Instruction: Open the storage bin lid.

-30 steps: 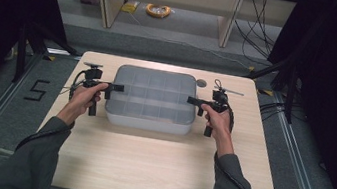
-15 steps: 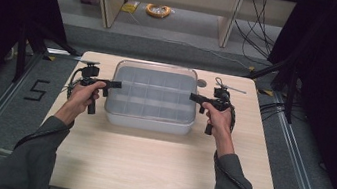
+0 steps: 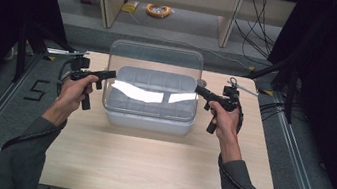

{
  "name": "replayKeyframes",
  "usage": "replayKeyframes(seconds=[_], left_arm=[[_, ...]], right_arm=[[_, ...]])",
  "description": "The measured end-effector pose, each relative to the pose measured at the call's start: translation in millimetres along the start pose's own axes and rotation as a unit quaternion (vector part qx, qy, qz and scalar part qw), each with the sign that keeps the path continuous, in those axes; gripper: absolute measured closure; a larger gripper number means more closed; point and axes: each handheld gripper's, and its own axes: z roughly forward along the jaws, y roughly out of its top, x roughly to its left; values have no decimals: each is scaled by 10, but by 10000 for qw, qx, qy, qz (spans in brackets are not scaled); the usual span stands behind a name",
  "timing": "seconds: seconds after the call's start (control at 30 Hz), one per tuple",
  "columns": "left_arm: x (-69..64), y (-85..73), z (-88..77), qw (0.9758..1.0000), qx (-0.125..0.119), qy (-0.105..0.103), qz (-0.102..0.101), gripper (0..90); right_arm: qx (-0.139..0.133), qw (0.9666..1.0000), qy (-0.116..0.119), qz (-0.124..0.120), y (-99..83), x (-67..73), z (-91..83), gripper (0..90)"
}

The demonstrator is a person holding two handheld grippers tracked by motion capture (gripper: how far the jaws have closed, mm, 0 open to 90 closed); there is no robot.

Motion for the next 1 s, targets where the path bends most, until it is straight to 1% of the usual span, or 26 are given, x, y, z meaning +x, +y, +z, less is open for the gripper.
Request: replayKeyframes(seconds=[0.03,0.1,0.17,0.2,0.23,0.27,0.3,0.33,0.37,0.4,0.43,0.47,0.5,0.57,0.6,0.63,0.7,0.73,0.77,0.8,0.83,0.87,0.9,0.93,0.97,1.0], left_arm=[[-11,0,-24,10000,-14,-15,7,564],[-34,-6,-68,10000,-35,-20,33,558],[-47,-13,-110,10000,5,-29,47,557],[-53,-19,-126,10000,-9,-57,37,557],[-59,-24,-144,10000,-10,-45,47,557],[-63,-30,-161,10000,-7,-54,77,557],[-69,-37,-174,10000,-14,-60,75,557],[-76,-51,-197,9999,-23,-62,90,557],[-76,-51,-197,9999,-23,-62,90,557],[-78,-61,-203,9999,-58,-76,83,556],[-78,-67,-216,9999,-21,-65,94,556],[-76,-78,-224,9999,-25,-82,95,556],[-77,-89,-234,9999,-33,-73,93,556],[-75,-115,-250,9999,-38,-92,96,554],[-75,-126,-260,9999,-26,-82,94,554],[-75,-135,-269,9999,-18,-96,103,553],[-81,-168,-296,9999,-40,-108,115,553],[-81,-168,-296,9999,-40,-108,115,553],[-82,-178,-303,9998,-65,-144,112,553],[-82,-185,-317,9998,-35,-145,128,554],[-83,-196,-327,9998,-44,-144,140,554],[-94,-224,-352,9997,-71,-148,185,554],[-94,-224,-352,9997,-71,-148,185,553],[-100,-244,-367,9996,-81,-148,210,554],[-103,-267,-383,9996,-81,-152,231,554],[-107,-292,-393,9995,-106,-178,231,554]], right_arm=[[0,10000,0,0,0,0,0,738],[-26,10000,-15,-80,9,91,-70,739],[-24,9999,-14,-101,10,117,-90,740],[-37,9998,-23,-174,9,152,-128,742],[-37,9998,-23,-174,9,152,-128,742],[-47,9996,6,-266,10,152,-143,742],[-27,9998,4,-184,2,180,-160,742],[-63,9996,23,-281,-5,188,-177,743],[6,9999,42,-153,-14,207,-190,744],[-28,9998,31,-195,-19,210,-194,744],[-28,9998,31,-195,-19,210,-194,744],[-89,9993,20,-360,-24,198,-203,746],[-89,9993,20,-360,-24,198,-203,746],[-32,9997,55,-257,-42,231,-227,747],[-78,9992,56,-382,-45,225,-231,748],[-45,9994,102,-326,-50,239,-241,749],[-69,9991,75,-401,-69,249,-260,750],[-32,9997,108,-214,-78,281,-279,751],[-32,9997,108,-214,-78,281,-279,751],[-60,9993,120,-348,-80,266,-287,752],[-82,9992,155,-366,-88,268,-294,754],[-51,9996,143,-247,-114,303,-328,754],[-51,9996,143,-247,-114,303,-328,754],[-87,9993,151,-342,-150,301,-353,755],[-87,9993,151,-342,-150,301,-353,755],[-145,9986,163,-478,-170,277,-364,756]])
